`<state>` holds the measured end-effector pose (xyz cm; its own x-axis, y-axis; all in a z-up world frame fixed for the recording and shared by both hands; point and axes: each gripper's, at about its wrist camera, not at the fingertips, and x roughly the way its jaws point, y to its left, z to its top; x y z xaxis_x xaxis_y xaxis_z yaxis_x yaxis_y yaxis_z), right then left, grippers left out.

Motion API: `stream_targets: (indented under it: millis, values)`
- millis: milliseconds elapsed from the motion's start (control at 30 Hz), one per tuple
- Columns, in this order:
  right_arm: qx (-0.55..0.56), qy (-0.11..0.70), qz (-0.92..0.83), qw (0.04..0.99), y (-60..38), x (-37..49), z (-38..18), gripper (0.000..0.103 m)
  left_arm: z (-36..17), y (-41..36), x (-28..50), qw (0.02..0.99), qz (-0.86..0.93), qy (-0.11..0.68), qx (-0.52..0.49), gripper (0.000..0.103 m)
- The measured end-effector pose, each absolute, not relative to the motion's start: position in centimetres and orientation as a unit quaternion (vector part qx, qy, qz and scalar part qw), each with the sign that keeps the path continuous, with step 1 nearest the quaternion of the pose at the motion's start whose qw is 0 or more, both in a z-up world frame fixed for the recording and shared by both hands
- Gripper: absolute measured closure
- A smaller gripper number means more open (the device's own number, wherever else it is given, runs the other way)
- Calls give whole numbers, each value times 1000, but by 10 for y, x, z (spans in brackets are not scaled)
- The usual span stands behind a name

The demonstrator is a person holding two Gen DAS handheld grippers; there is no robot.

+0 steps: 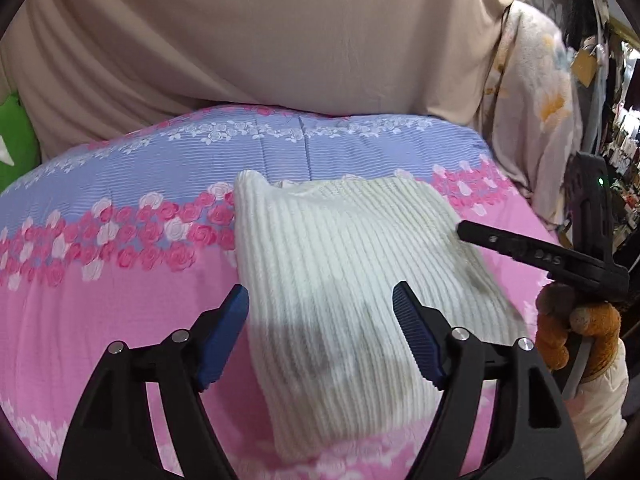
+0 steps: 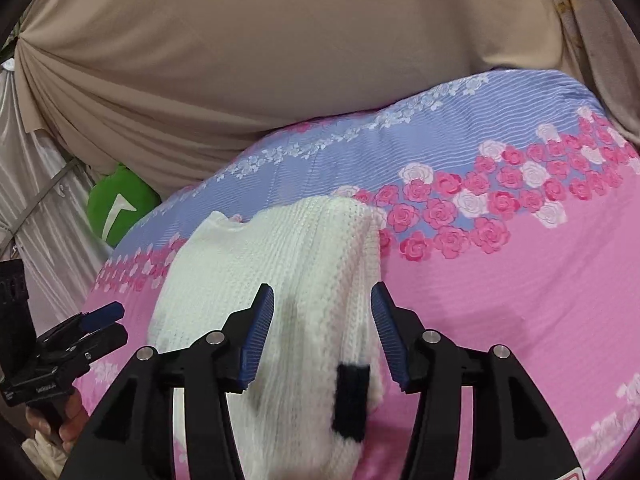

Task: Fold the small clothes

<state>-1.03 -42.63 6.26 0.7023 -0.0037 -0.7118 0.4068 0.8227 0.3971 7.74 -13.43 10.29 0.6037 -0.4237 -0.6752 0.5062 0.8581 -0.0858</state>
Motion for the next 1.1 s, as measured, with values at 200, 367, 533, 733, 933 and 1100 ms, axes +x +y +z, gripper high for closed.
stream_targets:
  millis: [200, 367, 533, 733, 933, 1100]
  values:
    - [241, 298, -78, 920, -408, -5, 102, 90, 82, -155, 100, 890, -233, 386, 61, 31]
    - [238, 362, -134, 891, -428, 8, 61, 89, 73, -165, 105, 893, -212, 389, 81, 31]
    - [264, 353, -141, 886, -435, -4, 60, 85, 63, -169, 107, 894, -199, 389, 96, 27]
    - [219, 295, -132, 921, -388, -38, 110, 85, 59, -170, 109, 896, -192, 388, 97, 22]
    - [254, 332, -167, 893, -391, -53, 75, 63, 62, -160, 111, 893, -204, 395, 71, 21]
    - [334, 335, -129, 872, -409, -57, 51, 59, 74, -138, 101, 892, -226, 391, 27, 21]
